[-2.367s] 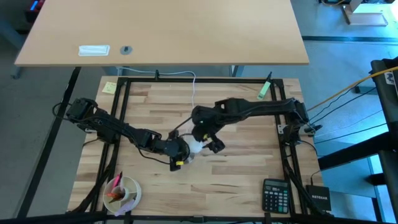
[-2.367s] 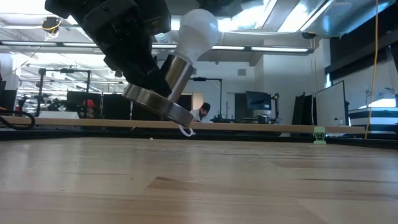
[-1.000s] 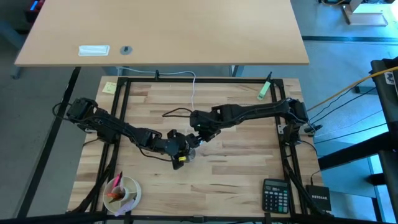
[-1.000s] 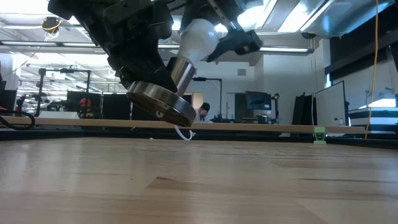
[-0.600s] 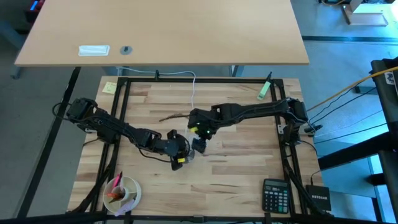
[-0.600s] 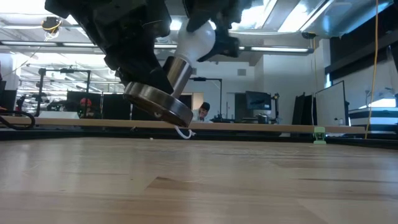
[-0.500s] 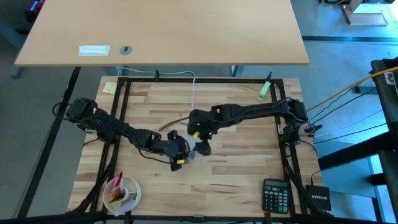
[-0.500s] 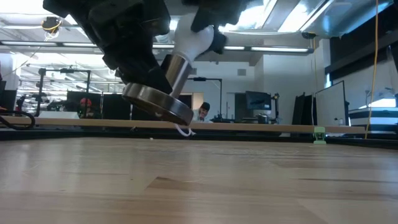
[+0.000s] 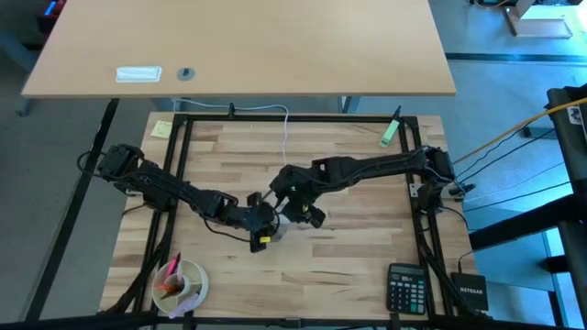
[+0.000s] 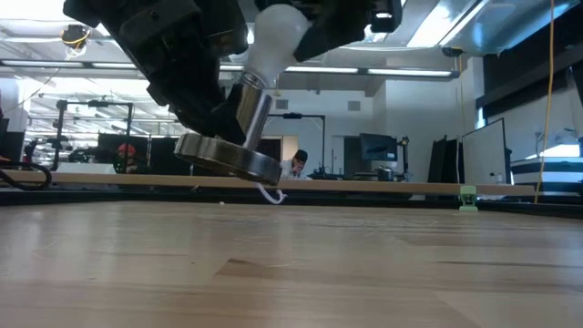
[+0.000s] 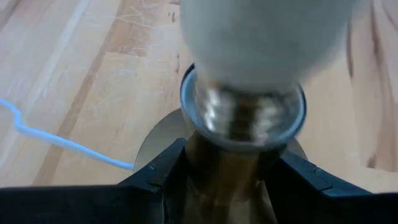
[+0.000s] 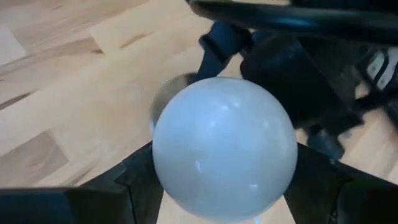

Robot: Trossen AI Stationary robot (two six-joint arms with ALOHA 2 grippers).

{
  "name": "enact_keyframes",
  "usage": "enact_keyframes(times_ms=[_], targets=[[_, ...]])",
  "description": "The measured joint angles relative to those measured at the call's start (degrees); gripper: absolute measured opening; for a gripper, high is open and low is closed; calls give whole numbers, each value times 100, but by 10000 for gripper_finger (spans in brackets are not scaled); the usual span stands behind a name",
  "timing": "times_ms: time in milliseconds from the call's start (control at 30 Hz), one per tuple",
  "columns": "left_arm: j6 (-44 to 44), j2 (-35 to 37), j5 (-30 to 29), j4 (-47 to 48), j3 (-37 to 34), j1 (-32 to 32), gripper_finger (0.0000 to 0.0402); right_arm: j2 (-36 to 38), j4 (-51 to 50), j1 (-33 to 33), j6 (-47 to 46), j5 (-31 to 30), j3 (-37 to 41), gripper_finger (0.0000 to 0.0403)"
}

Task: Screw lightbulb
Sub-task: Remove the lightbulb from the lamp

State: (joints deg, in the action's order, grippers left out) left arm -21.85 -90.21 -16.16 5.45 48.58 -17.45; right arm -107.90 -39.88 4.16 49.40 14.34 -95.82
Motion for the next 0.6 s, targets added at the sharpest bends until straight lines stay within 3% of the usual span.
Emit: enact_keyframes(times_ms=[167, 333, 467, 600], targets=[[-6, 0, -17, 130, 2, 23, 162, 84, -1327, 0, -948, -368, -624, 262], [61, -7, -118, 90, 2, 35, 162, 116, -3090, 0, -2952, -478, -1284, 263], [387, -132, -532, -683, -210, -3, 162, 105, -4080, -15, -4028, -585, -1269, 263], [867, -353, -926, -1826, -382, 78, 162, 144, -4096, -4, -4342, -1068, -935, 263]])
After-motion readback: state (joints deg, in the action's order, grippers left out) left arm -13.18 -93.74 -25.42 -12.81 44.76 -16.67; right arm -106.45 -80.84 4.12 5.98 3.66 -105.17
